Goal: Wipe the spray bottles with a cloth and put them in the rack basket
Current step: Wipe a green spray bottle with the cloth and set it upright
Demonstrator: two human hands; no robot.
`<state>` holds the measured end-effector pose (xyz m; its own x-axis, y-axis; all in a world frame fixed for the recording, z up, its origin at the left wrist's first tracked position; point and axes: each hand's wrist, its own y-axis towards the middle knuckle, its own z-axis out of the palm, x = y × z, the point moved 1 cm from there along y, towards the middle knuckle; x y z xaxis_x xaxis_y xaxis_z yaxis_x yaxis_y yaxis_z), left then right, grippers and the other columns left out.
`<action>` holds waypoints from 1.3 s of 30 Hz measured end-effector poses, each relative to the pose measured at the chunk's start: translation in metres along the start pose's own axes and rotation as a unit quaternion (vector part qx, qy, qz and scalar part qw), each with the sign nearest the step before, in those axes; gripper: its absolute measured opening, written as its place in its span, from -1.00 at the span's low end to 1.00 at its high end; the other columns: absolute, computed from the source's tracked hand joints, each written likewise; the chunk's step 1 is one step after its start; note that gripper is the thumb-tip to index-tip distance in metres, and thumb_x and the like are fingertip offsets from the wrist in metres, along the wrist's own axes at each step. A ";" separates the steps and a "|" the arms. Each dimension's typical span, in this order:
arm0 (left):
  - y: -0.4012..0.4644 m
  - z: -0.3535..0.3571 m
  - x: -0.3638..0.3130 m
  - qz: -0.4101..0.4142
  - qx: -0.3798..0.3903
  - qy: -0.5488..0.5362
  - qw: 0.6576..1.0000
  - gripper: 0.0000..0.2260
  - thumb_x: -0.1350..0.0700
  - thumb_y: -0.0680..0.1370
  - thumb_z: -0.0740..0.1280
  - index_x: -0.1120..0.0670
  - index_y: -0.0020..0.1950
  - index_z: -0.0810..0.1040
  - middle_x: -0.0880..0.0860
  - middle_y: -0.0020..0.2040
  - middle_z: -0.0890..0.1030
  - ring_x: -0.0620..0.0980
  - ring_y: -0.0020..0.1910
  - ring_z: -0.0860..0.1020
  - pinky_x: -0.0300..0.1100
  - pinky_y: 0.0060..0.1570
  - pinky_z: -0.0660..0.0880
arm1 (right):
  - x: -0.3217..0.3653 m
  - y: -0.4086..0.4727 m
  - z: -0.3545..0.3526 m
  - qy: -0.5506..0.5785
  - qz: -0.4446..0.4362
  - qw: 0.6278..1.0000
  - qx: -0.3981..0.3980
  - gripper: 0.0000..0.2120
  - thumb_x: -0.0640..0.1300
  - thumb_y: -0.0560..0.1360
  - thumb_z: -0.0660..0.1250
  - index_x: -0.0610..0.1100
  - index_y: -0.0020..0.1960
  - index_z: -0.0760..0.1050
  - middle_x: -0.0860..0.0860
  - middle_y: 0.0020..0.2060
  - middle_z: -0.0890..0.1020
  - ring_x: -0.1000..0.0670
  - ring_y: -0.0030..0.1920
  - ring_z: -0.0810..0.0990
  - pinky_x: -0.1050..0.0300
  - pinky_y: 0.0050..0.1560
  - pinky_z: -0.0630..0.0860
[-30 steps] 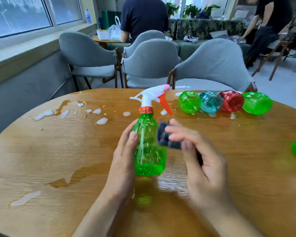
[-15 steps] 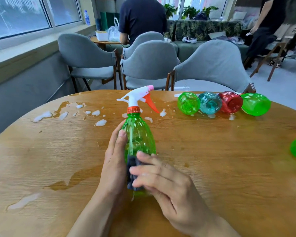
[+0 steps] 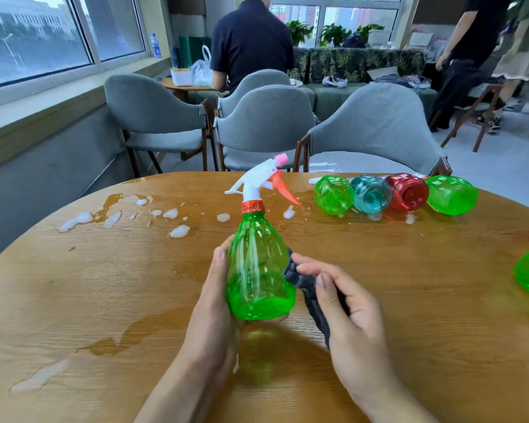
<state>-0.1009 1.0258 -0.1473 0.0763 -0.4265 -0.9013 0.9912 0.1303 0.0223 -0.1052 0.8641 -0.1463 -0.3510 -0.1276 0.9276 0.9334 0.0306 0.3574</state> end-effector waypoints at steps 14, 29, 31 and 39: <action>-0.004 0.010 0.013 0.106 0.021 0.141 0.984 -0.58 -0.11 0.64 0.23 -0.16 0.50 0.52 -0.17 0.41 0.63 -0.14 0.45 0.55 0.01 0.48 0.45 | 0.006 0.018 0.017 -0.233 -0.209 0.949 0.037 -0.70 -0.25 0.69 0.25 -0.14 0.36 0.62 0.07 0.44 0.57 0.03 0.54 0.43 0.04 0.53 0.39; 0.000 0.005 0.006 0.115 0.011 0.121 0.986 -0.58 -0.26 0.63 0.28 -0.27 0.48 0.53 -0.04 0.44 0.62 0.05 0.44 0.57 0.23 0.43 0.48 | 0.011 0.012 0.006 -0.142 -0.193 0.970 -0.038 -0.72 -0.23 0.69 0.21 -0.17 0.28 0.63 0.06 0.36 0.64 0.01 0.46 0.53 0.09 0.45 0.46; -0.005 0.013 0.010 0.125 0.038 0.132 0.983 -0.64 -0.14 0.65 0.26 -0.25 0.45 0.55 -0.09 0.41 0.64 -0.05 0.41 0.59 0.03 0.39 0.55 | 0.010 0.019 0.010 -0.120 -0.167 0.977 -0.052 -0.70 -0.18 0.70 0.20 -0.15 0.33 0.62 0.09 0.36 0.64 0.04 0.45 0.54 0.11 0.45 0.46; 0.000 0.008 0.004 0.134 -0.016 0.115 0.984 -0.67 -0.19 0.62 0.26 -0.40 0.38 0.55 -0.10 0.34 0.67 0.00 0.34 0.63 0.24 0.36 0.55 | -0.023 0.008 0.021 0.022 0.061 0.997 -0.049 -0.70 -0.02 0.70 0.21 0.09 0.35 0.61 0.10 0.27 0.69 0.04 0.36 0.61 -0.21 0.42 0.51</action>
<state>-0.0999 1.0171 -0.1480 0.3046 -0.1603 -0.9389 0.9347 0.2397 0.2623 -0.0912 0.8880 -0.1627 -0.2333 -0.1723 0.9570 0.9724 -0.0481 0.2284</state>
